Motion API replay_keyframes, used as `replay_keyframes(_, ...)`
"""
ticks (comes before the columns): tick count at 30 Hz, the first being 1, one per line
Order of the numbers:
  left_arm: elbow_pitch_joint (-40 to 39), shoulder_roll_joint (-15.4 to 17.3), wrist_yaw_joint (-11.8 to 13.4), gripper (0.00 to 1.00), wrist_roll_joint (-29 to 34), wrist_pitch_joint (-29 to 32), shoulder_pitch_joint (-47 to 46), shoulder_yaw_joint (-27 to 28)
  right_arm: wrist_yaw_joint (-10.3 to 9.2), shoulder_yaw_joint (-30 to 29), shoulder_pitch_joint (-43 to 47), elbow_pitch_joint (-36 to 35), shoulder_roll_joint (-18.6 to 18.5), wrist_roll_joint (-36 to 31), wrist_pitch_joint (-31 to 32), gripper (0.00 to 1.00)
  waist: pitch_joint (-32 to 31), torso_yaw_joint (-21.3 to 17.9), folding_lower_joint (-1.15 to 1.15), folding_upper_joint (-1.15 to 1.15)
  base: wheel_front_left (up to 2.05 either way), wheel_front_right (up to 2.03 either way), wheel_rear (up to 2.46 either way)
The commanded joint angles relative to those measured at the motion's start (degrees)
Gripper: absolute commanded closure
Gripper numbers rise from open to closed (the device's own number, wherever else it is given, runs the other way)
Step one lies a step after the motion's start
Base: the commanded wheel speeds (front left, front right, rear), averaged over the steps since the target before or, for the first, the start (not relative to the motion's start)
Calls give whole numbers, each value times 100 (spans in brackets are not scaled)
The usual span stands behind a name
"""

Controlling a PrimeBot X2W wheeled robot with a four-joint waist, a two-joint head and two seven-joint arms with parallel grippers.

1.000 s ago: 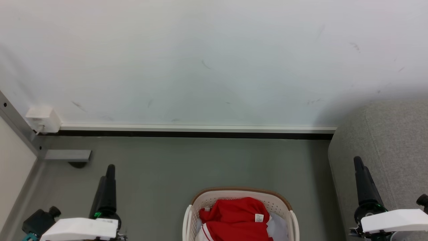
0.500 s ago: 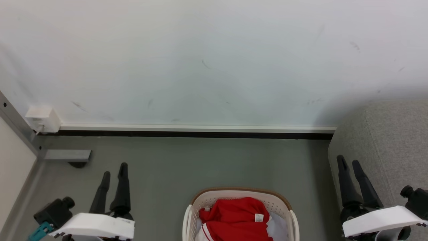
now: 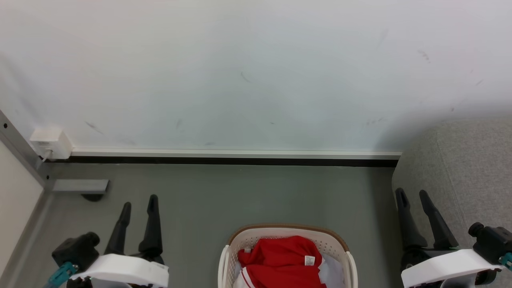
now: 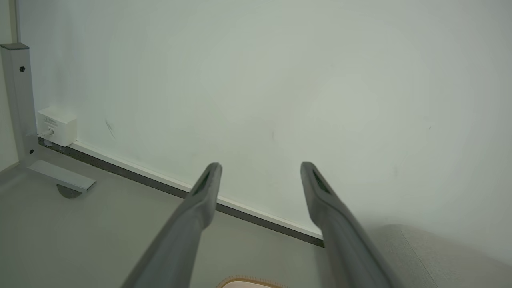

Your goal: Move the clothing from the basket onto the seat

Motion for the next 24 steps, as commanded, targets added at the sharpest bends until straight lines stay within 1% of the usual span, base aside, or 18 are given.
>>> replay_keyframes(1, -74, 75, 32, 0, 220, -74, -97, -7, -7, 17, -142, -24, -22, -139, -56, 0, -3, 0, 0, 0, 0, 0, 0)
replay_keyframes(8, -78, 94, 123, 0, 610, -182, -85, -105, -7, 66, -150, -2, -14, -507, -157, 0, -23, 0, 0, 0, 0, 0, 0)
replay_keyframes(15, -109, 96, 156, 0, 933, -261, -82, -131, -8, 82, -144, 5, -15, -843, -248, 0, -37, 3, 0, 0, 0, 0, 0)
replay_keyframes(24, -82, 97, 190, 0, 1339, -375, -62, -136, -9, 4, -142, 217, 37, -1264, -360, 0, -60, 6, 0, 0, 0, 0, 0)
